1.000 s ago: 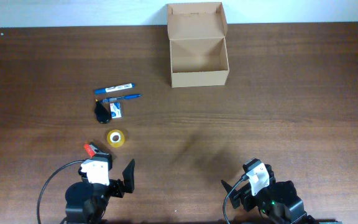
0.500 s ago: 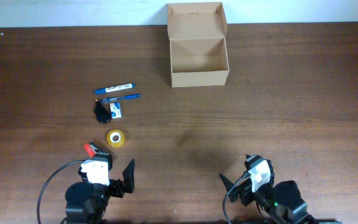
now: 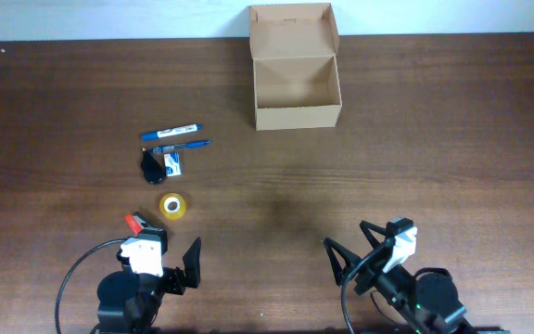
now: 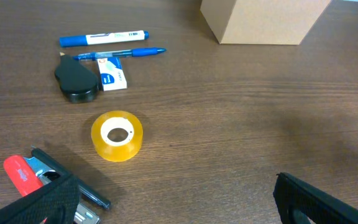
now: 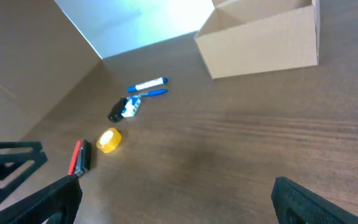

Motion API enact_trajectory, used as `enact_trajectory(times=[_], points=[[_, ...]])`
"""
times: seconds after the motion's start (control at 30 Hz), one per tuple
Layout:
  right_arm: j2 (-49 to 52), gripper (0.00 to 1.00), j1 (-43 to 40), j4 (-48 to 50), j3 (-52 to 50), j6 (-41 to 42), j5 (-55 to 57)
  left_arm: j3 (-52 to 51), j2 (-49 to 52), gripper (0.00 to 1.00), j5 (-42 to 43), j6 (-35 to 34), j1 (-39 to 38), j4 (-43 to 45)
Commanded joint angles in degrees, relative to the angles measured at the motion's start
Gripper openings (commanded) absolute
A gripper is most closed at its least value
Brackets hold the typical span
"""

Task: Pack container
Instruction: 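Reach the right gripper to the cardboard box's far edge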

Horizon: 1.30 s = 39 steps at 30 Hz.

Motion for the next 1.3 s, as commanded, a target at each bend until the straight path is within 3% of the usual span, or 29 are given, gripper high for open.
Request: enact_trajectory(times=[0.0,0.23,0.37,0.57,0.77,1.2,1.27], points=[[5.4,0.99,0.5,2.6,1.1,0.5,0.3,-0.3,-0.5,1.00,-0.1,-0.5,0.3,0.1],[29.6,0.99,0.5,8.7,12.9,-4.7,2.3,-0.3,-0.5,1.00,-0.1,-0.5,0.3,0.1],[45.0,0.99,0.2,11.3,23.6,-13.9,6.2,-0.3,-0.5,1.00,-0.1,-0.5,0.3,0.1],[63.9,0.99,-9.7,10.8,39.0,-14.0,0.1,-0.3,-0.5,1.00,-0.1,-0.5,0.3,0.1],[78.4,0.99,-17.2,10.9,51.5,-18.6,-4.1,-0.3,-0.5,1.00,-0.1,-0.5,0.3,0.1],[109.0,1.00,-19.1,13.1,72.5,-25.8,0.9,-0.3,-0.5,1.00,-0.1,-0.5,0.3,0.1],[111.6,0.89,-20.3,14.3,73.6,-25.7,0.7,-0.3,-0.5,1.00,-0.1,-0.5,0.3,0.1]])
